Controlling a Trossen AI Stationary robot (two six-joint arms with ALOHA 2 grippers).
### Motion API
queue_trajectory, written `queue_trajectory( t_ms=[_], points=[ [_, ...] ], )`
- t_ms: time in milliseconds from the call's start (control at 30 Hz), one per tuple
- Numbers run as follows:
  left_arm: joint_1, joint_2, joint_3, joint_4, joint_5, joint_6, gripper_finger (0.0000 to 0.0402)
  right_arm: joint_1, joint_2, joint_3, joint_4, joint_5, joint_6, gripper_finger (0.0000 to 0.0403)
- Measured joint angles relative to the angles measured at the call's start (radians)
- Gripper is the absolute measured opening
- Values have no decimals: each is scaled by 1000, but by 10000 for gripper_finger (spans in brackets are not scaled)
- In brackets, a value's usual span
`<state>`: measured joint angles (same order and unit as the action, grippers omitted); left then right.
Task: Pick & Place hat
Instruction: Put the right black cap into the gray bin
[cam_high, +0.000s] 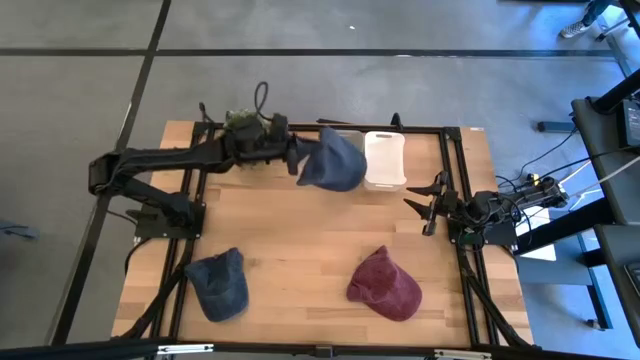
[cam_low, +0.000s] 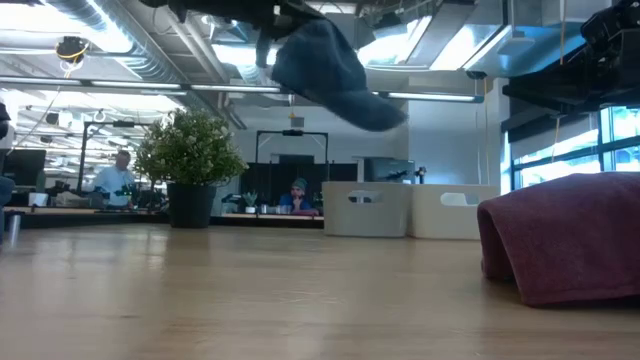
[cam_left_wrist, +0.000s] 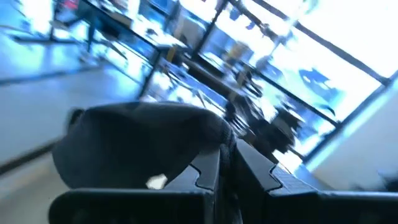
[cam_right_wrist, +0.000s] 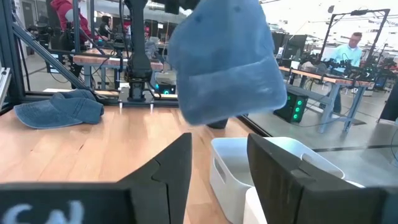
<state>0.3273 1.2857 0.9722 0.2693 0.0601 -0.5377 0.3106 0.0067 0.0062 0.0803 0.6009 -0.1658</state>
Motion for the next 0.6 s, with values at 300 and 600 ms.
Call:
queue_trajectory(
  t_ms=[300, 600],
  points=[
    [40, 115, 1, 81, -193, 0, 23, 0, 0, 0, 0, 0, 0, 156],
    [91, 282, 1, 234, -126, -66, 23, 0, 0, 0, 0, 0, 0, 156]
  ],
)
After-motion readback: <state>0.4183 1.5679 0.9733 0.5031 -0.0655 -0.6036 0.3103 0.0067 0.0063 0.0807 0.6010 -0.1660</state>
